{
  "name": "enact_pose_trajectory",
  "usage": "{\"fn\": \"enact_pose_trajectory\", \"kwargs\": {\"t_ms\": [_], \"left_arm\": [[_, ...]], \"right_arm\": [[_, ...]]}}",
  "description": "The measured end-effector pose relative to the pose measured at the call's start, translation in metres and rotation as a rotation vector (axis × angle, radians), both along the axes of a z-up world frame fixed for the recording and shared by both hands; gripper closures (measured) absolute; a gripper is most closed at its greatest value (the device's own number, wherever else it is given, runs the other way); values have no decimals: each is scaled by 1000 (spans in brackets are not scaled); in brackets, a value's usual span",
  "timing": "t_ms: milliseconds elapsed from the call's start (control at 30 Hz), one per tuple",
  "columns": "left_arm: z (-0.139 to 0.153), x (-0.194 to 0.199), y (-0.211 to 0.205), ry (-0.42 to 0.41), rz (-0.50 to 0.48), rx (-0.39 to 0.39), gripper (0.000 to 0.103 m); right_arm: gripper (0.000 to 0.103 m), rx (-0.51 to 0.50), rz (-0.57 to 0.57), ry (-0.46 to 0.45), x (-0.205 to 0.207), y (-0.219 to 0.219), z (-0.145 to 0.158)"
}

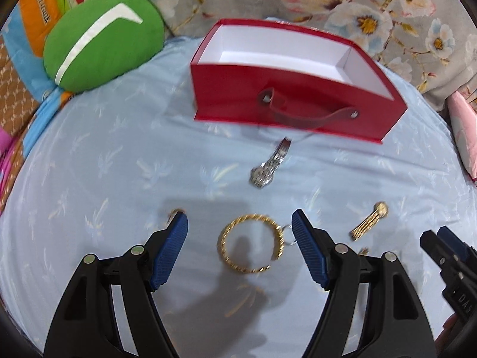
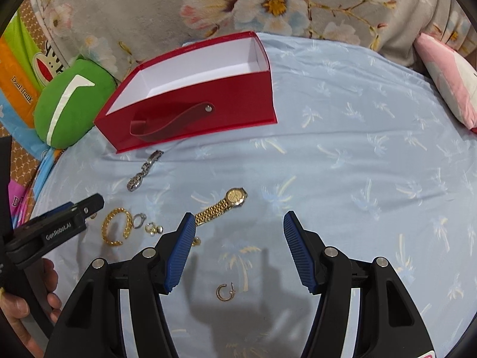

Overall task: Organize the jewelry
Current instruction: 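Lower the right tool onto the gold watch and close on it, then close the left tool on the silver watch while the right tool lifts the gold watch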

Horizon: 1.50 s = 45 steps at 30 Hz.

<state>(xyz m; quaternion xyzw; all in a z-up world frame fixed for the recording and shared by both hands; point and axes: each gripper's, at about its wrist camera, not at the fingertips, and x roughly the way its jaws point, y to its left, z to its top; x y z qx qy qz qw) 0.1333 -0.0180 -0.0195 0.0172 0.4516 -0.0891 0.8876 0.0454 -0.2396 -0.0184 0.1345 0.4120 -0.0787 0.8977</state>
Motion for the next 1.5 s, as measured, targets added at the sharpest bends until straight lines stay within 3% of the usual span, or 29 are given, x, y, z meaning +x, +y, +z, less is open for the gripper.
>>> {"fn": "enact_pose_trajectory", "kwargs": {"t_ms": [500, 733, 867, 1133, 1333, 1433, 1500], "left_arm": [[-24, -3, 41, 62, 74, -22, 33], [-21, 6, 46, 55, 77, -29, 33], [-19, 15, 41, 49, 64, -29, 33], [-15, 37, 13, 41, 0, -23, 32], [-19, 58, -19, 54, -57, -40, 23], [-27, 69, -36, 76, -82, -26, 23], [-32, 74, -43, 82, -89, -14, 23]], "right_arm": [[45, 66, -42, 53, 53, 8, -40], [60, 30, -49, 75, 65, 15, -52], [78, 24, -54, 73, 67, 12, -53], [94, 33, -46, 58, 65, 5, -48], [92, 44, -41, 69, 66, 0, -48], [82, 78, -66, 69, 64, -4, -49], [80, 99, -71, 74, 64, -4, -50]]}}
